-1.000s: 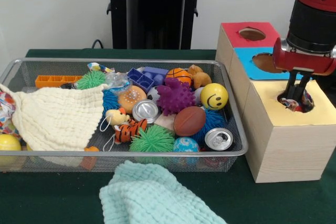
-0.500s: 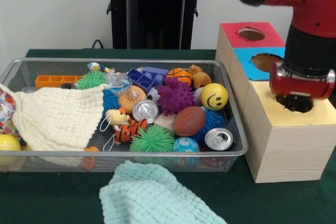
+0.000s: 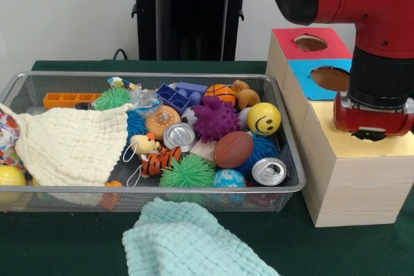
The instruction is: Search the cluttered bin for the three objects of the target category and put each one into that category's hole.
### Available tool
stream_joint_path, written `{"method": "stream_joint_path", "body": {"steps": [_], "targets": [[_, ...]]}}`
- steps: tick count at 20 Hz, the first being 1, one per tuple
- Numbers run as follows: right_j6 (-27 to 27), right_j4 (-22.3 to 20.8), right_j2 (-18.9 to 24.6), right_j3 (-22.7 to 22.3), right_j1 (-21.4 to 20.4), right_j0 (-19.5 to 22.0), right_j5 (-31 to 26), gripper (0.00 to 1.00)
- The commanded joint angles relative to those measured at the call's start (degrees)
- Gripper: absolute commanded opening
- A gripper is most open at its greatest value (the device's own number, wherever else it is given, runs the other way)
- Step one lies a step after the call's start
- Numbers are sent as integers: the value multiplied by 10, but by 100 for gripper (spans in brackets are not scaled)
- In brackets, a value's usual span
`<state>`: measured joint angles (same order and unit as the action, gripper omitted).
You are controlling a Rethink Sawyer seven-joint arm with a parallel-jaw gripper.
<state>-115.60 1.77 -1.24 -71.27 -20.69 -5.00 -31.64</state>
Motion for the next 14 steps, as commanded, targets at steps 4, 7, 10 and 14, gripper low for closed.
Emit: {"method": "stream_joint_path", "body": {"steps": [4,7,10,14], "targets": [[-46,-10,34,10,82,19,32,0],[-47,-6,29,15,68,19,9,0],[-53,-6,18,23,60,14,-5,0],[-61,-6,9,30,53,7,-19,0]]}}
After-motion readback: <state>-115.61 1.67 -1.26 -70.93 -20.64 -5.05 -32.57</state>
